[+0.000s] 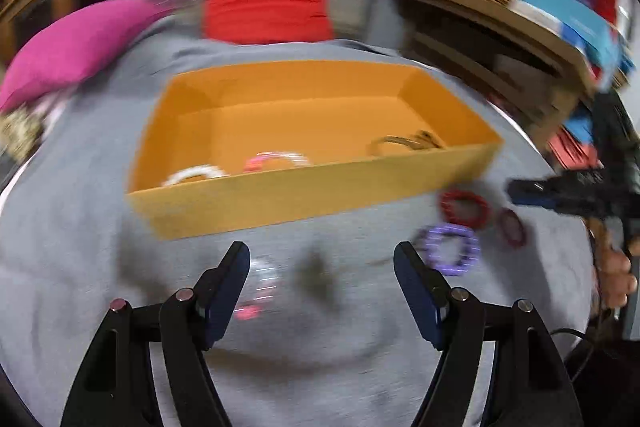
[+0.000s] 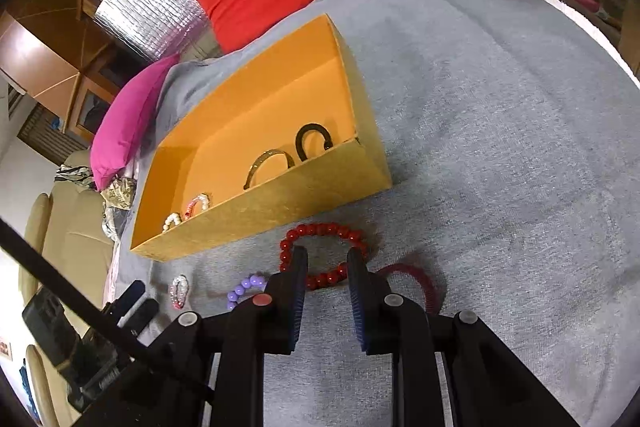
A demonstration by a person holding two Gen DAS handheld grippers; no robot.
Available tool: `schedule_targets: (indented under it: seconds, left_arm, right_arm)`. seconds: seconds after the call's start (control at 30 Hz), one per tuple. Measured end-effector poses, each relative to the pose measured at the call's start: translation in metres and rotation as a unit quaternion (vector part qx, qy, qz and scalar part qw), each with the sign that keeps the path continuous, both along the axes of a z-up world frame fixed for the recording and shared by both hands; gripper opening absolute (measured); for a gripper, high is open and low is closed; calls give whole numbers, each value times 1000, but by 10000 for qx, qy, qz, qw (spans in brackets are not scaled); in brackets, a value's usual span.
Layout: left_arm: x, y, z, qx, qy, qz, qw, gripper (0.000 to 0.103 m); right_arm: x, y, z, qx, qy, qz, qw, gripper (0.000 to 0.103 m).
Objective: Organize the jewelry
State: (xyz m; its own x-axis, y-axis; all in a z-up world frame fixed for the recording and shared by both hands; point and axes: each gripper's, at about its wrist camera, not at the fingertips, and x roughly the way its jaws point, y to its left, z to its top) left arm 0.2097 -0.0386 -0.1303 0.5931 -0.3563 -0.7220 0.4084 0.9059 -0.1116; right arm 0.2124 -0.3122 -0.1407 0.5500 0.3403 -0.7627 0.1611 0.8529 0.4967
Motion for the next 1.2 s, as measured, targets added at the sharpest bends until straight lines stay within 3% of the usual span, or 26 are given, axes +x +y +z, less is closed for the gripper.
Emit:
schedule_targets:
  seconds: [0.2, 0.43, 0.57, 0.67, 0.77, 0.83, 0.93, 1.03, 1.13, 1.2]
  left_arm:
    - [10, -47, -15, 199, 132, -329, 9992, 75]
    - [11, -74, -31, 228, 319, -634, 9972, 72]
    - [11, -83, -39, 251, 436, -844, 9952, 32]
    - [9, -86, -39, 324, 387, -963, 9941, 18]
    - [7, -84, -38, 384, 345, -1005, 9936, 12]
    - [8, -77, -35, 319, 399, -964, 9940, 12]
    - [9, -63, -32, 251, 415, -873, 9950, 12]
    - [12, -48, -29, 243, 416, -724, 9962, 12]
    - [13, -30, -23, 146, 394, -589, 9974, 11]
    - [11, -21, -19, 83, 371, -542, 9978, 11]
  right_arm:
    - [-2, -14, -4, -19, 82, -101, 9999, 22]
    - [-7, -30, -7, -48, 178, -132, 9997, 22]
    - [-10, -39, -12, -160, 337, -183, 9991, 22]
    - [-11, -40, -16, -190, 470, -148, 9986, 22]
    - [-9, -33, -21, -347, 606, -42, 9976, 22]
    - [-7, -28, -26, -521, 758, 52, 9957, 23]
    - [-8, -19, -23, -816, 608, 175, 9947, 23]
    - [-10, -8, -20, -1099, 472, 333, 9923, 8]
    - [-12, 0, -11, -1108, 246, 440, 9926, 7]
    - [-14, 2, -1, -863, 33, 505, 9950, 7]
